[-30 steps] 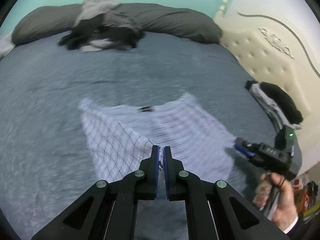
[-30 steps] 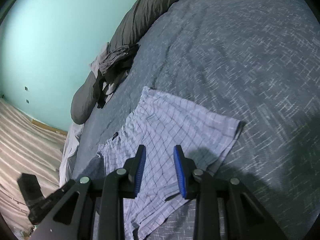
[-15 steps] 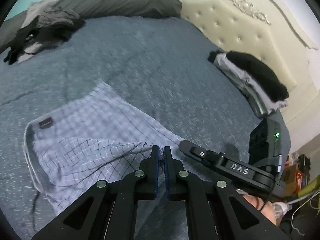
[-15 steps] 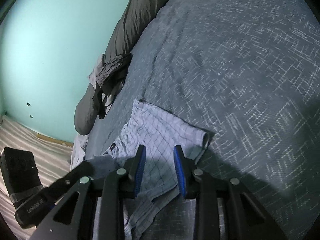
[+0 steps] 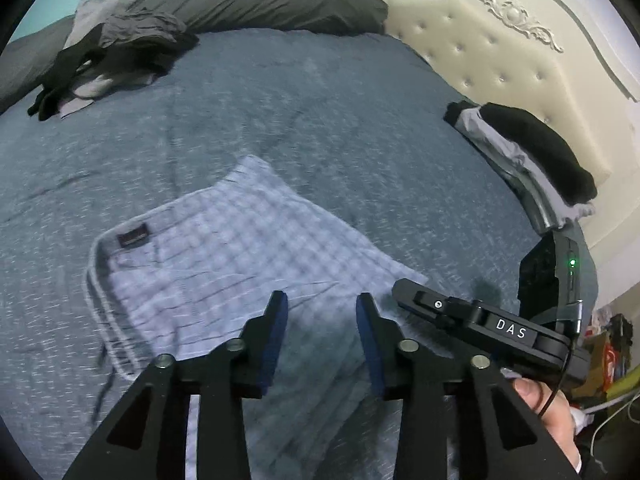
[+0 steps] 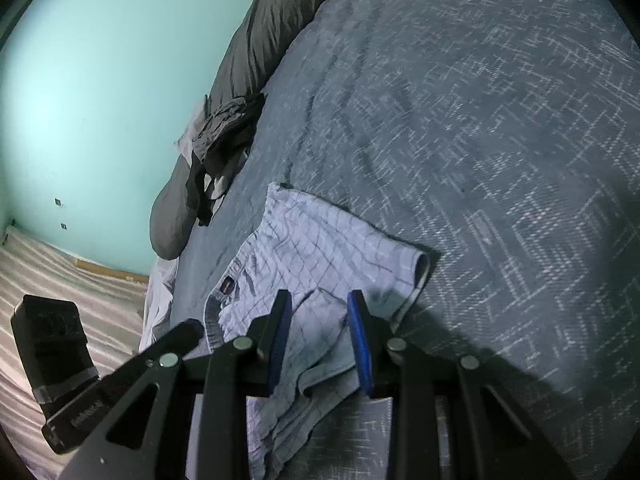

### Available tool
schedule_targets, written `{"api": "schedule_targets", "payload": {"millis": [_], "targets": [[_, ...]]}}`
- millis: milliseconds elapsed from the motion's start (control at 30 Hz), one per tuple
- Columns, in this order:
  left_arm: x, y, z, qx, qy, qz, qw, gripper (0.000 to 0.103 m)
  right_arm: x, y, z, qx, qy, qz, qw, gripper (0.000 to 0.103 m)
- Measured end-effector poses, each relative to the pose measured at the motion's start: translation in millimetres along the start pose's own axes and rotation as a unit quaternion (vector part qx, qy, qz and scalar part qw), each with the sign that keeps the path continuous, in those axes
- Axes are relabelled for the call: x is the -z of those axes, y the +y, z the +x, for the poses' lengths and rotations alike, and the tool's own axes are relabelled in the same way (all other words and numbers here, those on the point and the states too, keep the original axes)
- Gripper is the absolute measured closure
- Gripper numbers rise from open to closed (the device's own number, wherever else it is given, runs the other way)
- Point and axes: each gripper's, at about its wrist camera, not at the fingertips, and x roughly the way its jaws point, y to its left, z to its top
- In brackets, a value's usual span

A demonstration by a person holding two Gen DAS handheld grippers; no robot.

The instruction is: Fold clothes

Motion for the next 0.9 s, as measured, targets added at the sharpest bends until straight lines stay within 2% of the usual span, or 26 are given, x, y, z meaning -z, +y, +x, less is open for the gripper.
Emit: {"api": "schedule_targets", "payload": {"millis": [67,267,500,900], "targets": [[2.1,10.4,-5.7,-0.006,-0.003,-0.002,1.0,0.064,1.8,2.9,4.5,0.001,0.005,-0.004,1.0,0.069],[18.5,45.0,-11.1,-0.045,-0.002,-0.006,0.999,0.064,0.9,6.8,12.4,0.018,0.01,-0.023,1.0,0.068],[43.7,78.5,-10.1,-0.086,0.008,-0.003,0.9962,0.057,-0.1,9.7,22.5,0.03,0.014,-0.028,0.999,0.067],[52.3,97.2,-0.7,-0.095,0.01,-0.034,0.9949,0.054,0.5,9.7,32.4,0.039,0.019,-0.026,0.999,0.066]]}}
